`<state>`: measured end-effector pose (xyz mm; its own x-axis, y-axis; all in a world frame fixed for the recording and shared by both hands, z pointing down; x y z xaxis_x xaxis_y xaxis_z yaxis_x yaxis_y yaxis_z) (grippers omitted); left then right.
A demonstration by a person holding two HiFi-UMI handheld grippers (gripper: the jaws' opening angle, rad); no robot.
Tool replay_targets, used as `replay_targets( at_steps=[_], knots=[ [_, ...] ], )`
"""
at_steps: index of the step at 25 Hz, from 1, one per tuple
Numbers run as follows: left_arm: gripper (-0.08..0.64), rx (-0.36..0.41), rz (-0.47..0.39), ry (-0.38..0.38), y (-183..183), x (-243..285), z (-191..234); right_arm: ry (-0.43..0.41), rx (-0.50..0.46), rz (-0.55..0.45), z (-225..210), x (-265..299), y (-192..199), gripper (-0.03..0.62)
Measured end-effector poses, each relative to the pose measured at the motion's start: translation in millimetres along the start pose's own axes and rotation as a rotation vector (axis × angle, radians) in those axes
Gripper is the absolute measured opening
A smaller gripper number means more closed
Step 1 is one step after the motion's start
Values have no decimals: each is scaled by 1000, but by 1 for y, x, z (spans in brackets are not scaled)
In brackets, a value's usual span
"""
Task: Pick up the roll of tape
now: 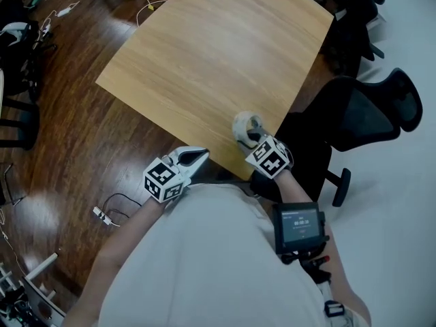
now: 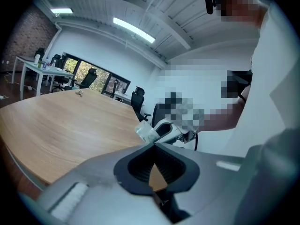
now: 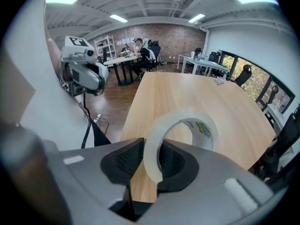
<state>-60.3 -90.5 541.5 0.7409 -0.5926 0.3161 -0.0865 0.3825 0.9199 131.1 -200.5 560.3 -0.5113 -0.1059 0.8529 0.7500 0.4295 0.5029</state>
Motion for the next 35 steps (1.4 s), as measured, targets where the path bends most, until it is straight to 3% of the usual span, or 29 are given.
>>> replay_targets(
  at_steps=[12, 23, 35],
  knots=[
    [6, 40, 7, 24, -13, -2, 16, -51, 231, -470, 5, -65, -29, 98],
    [6, 90, 37, 77, -25, 11, 26, -102, 321, -646, 21, -87, -21, 98],
    [6, 149, -25, 122, -59, 26, 31, -155, 378, -809, 28, -105, -8, 98]
  ],
)
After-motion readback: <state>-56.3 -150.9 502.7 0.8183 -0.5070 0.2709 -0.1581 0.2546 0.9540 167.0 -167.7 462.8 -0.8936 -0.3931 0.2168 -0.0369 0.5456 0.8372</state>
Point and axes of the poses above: the fingertips, and each gripper's own axes: x forward along the fingers, z to its left, y out of its underside, the point moved 9 cm from there along -x, backward along the fingers, and after that the axes turned 13 degrees about x, right-handed, at the moved point
